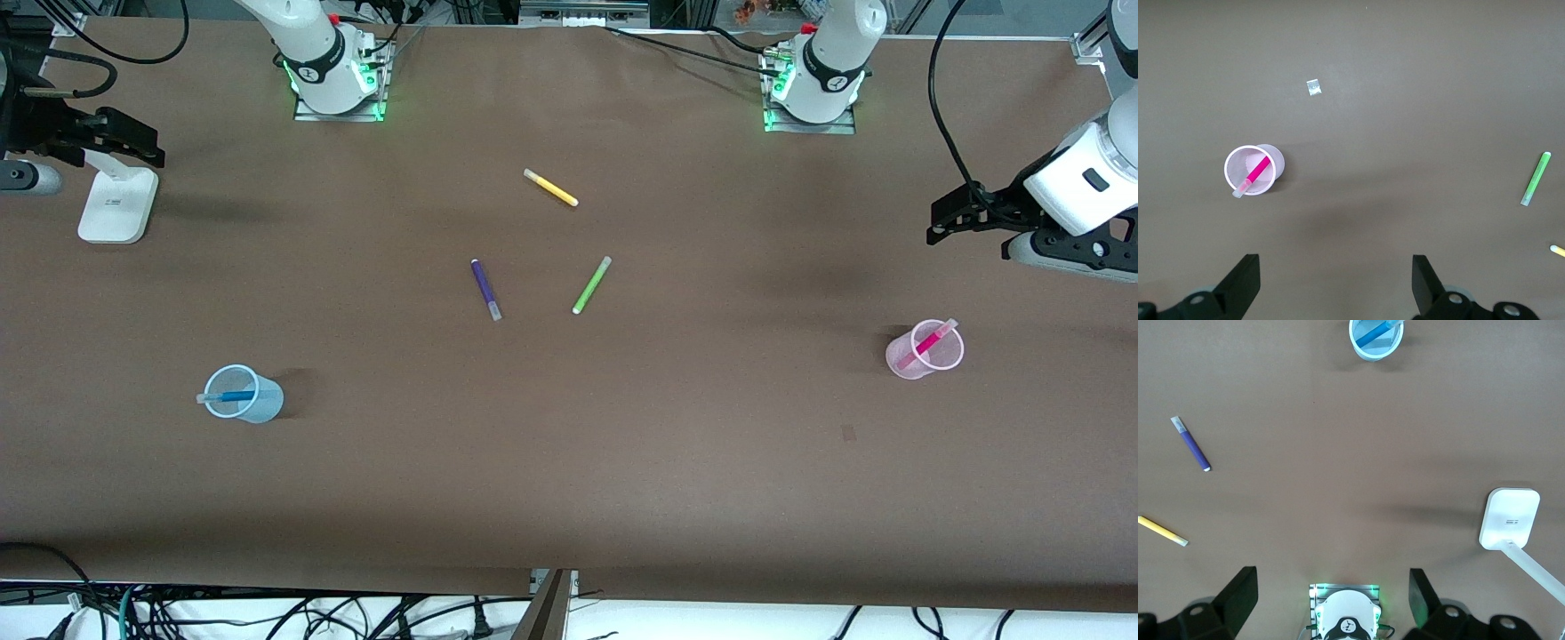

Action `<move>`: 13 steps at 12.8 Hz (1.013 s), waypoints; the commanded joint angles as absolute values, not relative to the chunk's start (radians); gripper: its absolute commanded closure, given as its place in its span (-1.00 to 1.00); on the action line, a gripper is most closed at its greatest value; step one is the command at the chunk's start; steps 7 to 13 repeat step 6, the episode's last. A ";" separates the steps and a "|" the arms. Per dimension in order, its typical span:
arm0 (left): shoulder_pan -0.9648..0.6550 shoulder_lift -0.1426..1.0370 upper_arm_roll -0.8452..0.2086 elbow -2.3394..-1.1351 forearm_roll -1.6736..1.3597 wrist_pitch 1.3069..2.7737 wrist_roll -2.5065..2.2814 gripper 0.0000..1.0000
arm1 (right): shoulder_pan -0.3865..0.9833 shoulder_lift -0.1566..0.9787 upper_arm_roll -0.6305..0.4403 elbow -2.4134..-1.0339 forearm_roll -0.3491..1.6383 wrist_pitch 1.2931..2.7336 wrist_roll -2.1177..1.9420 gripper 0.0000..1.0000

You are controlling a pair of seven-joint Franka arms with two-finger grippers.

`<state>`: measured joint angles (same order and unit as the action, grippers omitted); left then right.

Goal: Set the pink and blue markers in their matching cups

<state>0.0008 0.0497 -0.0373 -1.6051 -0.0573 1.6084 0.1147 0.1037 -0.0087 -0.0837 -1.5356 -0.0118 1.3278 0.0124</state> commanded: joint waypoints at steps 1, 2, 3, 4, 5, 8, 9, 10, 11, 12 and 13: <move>-0.003 0.032 -0.026 -1.614 -0.061 1.600 0.141 -1.00 | 0.095 0.003 -0.083 -1.509 0.008 1.324 0.011 -1.00; -0.003 0.032 -0.026 -1.614 -0.061 1.600 0.141 -1.00 | 0.095 0.003 -0.083 -1.509 0.008 1.322 0.011 -1.00; -0.003 0.032 -0.026 -1.614 -0.061 1.600 0.141 -1.00 | 0.095 0.003 -0.084 -1.509 0.008 1.321 0.011 -1.00; -0.003 0.032 -0.026 -1.614 -0.061 1.600 0.143 -1.00 | 0.097 0.003 -0.084 -1.509 0.008 1.321 0.011 -1.00; -0.003 0.032 -0.026 -1.614 -0.061 1.600 0.141 -1.00 | 0.097 0.003 -0.083 -1.509 0.008 1.324 0.011 -1.00; -0.003 0.032 -0.026 -1.614 -0.061 1.598 0.141 -1.00 | 0.100 0.003 -0.083 -1.509 0.008 1.324 0.011 -1.00; -0.003 0.032 -0.026 -1.614 -0.061 1.598 0.141 -1.00 | 0.100 0.003 -0.083 -1.509 0.008 1.324 0.011 -1.00; -0.003 0.032 -0.026 -1.614 -0.061 1.598 0.141 -1.00 | 0.100 0.003 -0.083 -1.509 0.008 1.324 0.011 -1.00; -0.003 0.032 -0.026 -1.614 -0.061 1.598 0.141 -1.00 | 0.100 0.003 -0.083 -1.509 0.008 1.324 0.011 -1.00; -0.003 0.032 -0.026 -1.614 -0.061 1.598 0.141 -1.00 | 0.100 0.003 -0.083 -1.509 0.008 1.324 0.011 -1.00; -0.003 0.032 -0.026 -1.614 -0.061 1.598 0.141 -1.00 | 0.100 0.003 -0.083 -1.509 0.008 1.324 0.011 -1.00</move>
